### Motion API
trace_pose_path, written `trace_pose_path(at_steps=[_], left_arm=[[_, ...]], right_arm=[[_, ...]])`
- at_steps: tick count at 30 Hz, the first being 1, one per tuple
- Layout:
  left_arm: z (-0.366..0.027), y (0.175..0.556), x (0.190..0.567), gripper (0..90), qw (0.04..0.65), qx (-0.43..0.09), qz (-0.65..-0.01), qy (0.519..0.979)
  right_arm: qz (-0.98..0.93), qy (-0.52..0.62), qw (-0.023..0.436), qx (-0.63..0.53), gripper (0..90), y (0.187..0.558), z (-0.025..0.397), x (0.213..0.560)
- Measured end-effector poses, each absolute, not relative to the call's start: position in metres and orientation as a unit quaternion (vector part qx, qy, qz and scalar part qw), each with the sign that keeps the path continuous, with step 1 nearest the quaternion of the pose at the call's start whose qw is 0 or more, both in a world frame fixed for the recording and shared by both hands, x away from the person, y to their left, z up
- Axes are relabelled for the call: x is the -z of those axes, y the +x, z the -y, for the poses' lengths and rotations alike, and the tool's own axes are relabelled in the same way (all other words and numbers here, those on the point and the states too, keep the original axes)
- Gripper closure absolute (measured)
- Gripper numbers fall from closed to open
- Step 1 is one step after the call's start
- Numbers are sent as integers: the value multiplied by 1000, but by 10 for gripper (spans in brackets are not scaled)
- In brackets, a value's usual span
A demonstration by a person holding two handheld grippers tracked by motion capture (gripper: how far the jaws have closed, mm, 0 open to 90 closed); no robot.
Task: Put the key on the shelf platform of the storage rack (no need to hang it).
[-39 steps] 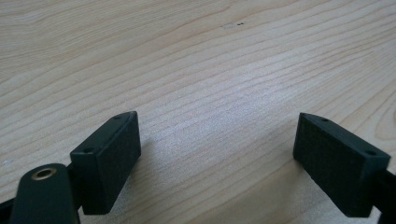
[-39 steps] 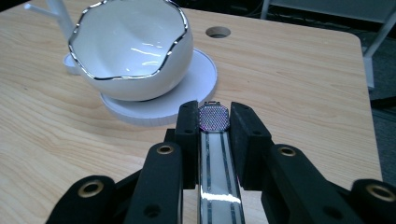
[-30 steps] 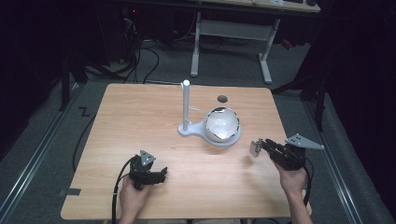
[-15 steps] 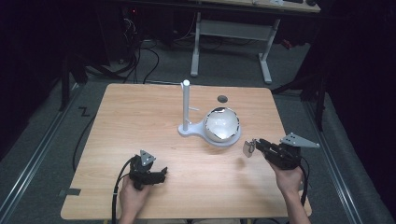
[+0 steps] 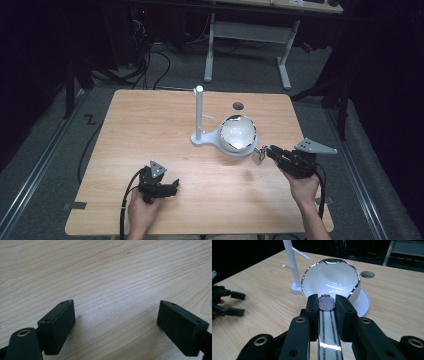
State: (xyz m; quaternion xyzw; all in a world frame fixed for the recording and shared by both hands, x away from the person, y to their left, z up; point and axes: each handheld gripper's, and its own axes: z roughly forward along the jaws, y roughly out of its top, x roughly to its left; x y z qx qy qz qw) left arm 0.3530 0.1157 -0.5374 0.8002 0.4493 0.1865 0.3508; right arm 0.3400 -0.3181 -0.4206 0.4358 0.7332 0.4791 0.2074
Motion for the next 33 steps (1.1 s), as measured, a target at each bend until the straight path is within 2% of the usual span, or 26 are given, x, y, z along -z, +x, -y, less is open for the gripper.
trace_pose_path(at_steps=[16,33], left_arm=[[-116,353,537,153,351,-186,-449,800],[-116,353,537,153,351,-186,-449,800]], right_arm=[[-738,412,201,-495,748,356,300,399],[-745,398,215,-491,747,380,287,377]])
